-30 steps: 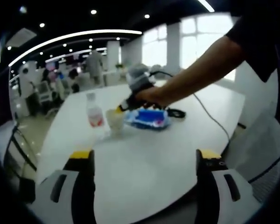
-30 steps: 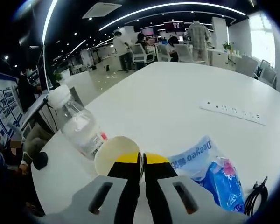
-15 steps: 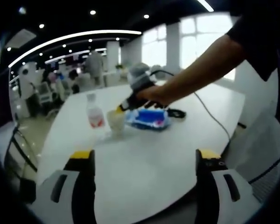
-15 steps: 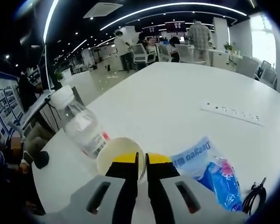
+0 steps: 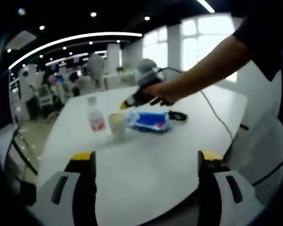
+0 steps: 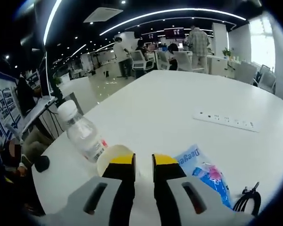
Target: Arrange the tabletop items into an orderly group along one side of the table until the central work area is clear of visible clutter.
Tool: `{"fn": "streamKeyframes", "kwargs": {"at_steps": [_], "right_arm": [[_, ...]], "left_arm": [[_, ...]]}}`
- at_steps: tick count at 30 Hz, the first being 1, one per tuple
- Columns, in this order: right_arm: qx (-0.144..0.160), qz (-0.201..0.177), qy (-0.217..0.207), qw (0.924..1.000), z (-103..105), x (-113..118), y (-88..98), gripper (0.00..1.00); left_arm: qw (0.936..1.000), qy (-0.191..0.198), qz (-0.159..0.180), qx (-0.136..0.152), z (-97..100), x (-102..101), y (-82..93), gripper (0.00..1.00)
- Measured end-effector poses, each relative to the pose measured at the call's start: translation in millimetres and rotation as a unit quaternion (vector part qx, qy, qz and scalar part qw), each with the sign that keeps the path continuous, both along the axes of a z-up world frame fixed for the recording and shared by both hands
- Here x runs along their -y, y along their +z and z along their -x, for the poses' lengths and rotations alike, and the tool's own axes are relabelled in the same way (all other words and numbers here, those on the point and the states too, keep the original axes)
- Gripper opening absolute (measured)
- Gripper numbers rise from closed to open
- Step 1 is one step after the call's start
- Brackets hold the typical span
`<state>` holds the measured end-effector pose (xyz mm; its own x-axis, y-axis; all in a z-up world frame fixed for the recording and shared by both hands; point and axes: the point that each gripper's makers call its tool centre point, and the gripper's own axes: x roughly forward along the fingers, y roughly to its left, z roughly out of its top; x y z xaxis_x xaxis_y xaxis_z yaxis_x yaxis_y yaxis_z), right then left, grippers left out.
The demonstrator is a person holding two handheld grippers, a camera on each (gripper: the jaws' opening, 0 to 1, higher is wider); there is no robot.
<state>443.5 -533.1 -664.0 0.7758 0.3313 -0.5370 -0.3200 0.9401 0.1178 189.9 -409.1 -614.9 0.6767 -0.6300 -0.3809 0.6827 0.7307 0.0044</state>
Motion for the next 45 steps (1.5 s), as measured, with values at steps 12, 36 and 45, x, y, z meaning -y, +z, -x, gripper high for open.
{"fn": "streamKeyframes", "kwargs": {"at_steps": [12,36,45], "right_arm": [[0.009,0.017,-0.006,0.9998,10.2,35.2,9.1,0.18],[-0.012,0.128,0.045,0.9907,40.3,89.9,-28.8,0.29],[-0.03,0.147,0.05,0.9875,44.6,97.8,-44.5,0.23]], "left_arm": [[1.0,-0.004,0.003,0.004,1.9,1.4,1.5,0.85],[1.0,-0.001,0.004,0.005,1.0,2.0,3.4,0.85],[1.0,0.003,0.004,0.002,0.0,2.0,2.5,0.85]]}}
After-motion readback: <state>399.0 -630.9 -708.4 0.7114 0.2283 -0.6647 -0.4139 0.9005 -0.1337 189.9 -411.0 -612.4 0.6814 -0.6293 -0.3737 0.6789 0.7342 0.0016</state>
